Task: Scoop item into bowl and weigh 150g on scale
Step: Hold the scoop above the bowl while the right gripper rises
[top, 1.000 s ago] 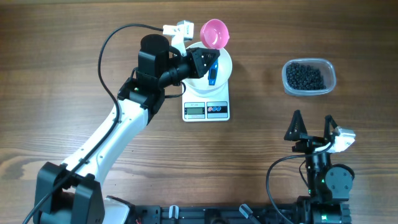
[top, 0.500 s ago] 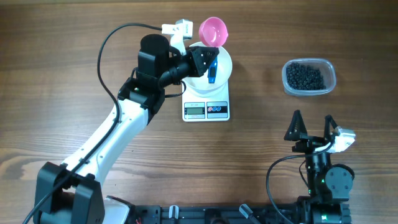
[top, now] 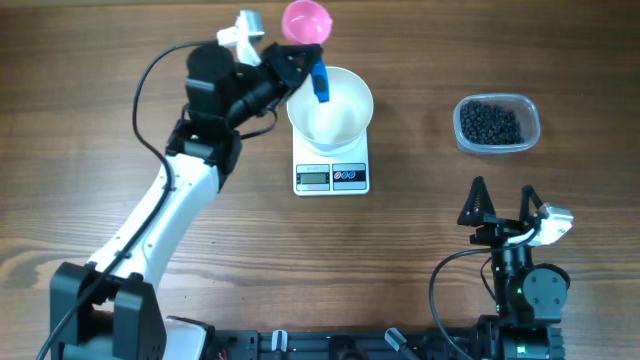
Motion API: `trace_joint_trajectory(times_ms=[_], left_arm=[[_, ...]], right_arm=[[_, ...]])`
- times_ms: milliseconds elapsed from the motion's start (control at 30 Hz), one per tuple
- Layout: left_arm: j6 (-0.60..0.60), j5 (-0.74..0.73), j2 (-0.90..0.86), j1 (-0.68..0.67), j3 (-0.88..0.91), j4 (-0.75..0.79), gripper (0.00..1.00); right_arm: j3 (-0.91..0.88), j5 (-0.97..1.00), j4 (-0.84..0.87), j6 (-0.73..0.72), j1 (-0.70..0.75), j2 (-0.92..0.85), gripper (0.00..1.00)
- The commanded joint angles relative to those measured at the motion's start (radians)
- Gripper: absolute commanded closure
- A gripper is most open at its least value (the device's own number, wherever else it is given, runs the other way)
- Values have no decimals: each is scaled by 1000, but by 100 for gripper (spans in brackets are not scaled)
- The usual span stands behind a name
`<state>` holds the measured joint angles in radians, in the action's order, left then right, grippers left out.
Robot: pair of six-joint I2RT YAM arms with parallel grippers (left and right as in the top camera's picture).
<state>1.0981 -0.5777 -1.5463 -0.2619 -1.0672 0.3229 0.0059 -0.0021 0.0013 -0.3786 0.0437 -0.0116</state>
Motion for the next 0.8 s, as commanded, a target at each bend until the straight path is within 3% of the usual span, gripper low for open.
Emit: trace_joint_trajectory(times_ms=[0, 133, 267, 500, 600, 667, 700, 767], left_arm=[[271, -39, -8, 18, -19, 18, 96], [307, -58, -8, 17, -19, 127, 96], [396, -61, -8, 3, -19, 209, 96], [556, -6, -8, -90, -19, 265, 96], [616, 23, -8, -123, -19, 265, 96], [616, 46, -8, -138, -19, 265, 96], [616, 61, -8, -143, -19, 265, 96], [616, 95, -8, -149, -19, 265, 96]], right_arm=[[0, 6, 18, -215, -1, 7, 0], [37, -235, 139, -231, -1, 3, 0], [213, -389, 139, -280, -1, -77, 0], [755, -796, -132, -166, -1, -610, 0], [861, -872, -131, -254, -1, -797, 0], [867, -880, -73, -436, 0, -892, 0], [867, -891, -49, -472, -2, -924, 2], [867, -998, 60, -526, -2, -1027, 35]])
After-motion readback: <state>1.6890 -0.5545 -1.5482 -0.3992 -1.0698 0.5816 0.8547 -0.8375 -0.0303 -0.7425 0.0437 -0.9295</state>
